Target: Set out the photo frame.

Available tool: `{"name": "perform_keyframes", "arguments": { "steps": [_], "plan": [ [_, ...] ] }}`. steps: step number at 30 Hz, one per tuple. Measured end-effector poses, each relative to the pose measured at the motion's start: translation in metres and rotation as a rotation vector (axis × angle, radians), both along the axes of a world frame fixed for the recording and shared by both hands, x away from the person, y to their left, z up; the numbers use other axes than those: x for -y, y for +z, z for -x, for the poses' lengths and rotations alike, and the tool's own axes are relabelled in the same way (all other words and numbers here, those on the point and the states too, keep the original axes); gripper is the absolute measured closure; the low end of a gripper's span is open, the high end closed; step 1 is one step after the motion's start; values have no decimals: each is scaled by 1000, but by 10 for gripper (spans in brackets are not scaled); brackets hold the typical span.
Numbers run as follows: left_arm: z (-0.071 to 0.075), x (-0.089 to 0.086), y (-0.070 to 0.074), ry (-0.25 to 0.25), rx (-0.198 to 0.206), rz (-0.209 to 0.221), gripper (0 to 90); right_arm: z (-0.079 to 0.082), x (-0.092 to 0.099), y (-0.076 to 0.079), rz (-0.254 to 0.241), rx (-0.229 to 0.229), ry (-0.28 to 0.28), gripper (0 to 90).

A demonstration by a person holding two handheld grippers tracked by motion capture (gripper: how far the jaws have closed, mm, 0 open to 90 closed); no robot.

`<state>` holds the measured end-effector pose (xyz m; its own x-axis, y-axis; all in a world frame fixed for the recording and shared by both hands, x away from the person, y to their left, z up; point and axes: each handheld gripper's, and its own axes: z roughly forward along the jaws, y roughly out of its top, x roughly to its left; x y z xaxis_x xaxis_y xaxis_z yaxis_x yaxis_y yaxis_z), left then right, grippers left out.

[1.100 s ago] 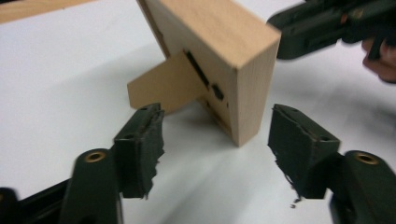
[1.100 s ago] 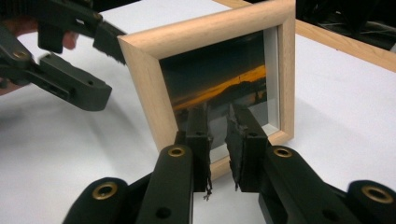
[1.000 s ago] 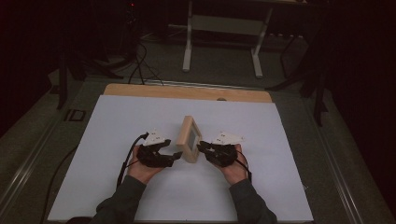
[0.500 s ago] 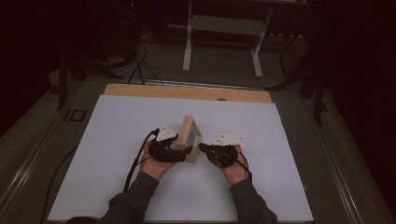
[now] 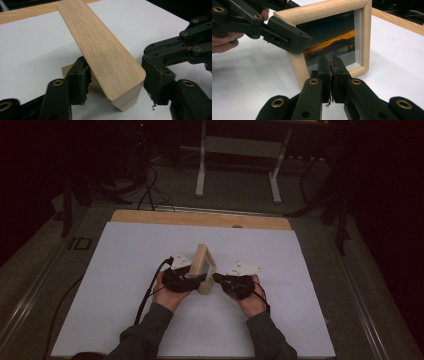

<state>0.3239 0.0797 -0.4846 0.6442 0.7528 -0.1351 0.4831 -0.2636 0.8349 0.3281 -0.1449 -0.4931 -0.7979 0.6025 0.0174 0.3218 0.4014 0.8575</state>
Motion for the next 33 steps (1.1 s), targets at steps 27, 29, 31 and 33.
{"name": "perform_keyframes", "arguments": {
  "steps": [27,29,31,33],
  "plan": [
    [-5,-6,2,-17,-23,1,569,-1,2,2,-6,4,-6,869],
    [-6,-6,3,-21,-24,-5,583,-1,2,2,-6,4,-6,869],
    [-6,-6,3,-28,-20,-11,601,-1,3,2,-6,5,-6,868],
    [-7,-6,3,-28,-21,-14,601,-1,3,2,-6,5,-7,868]
  ]
}}
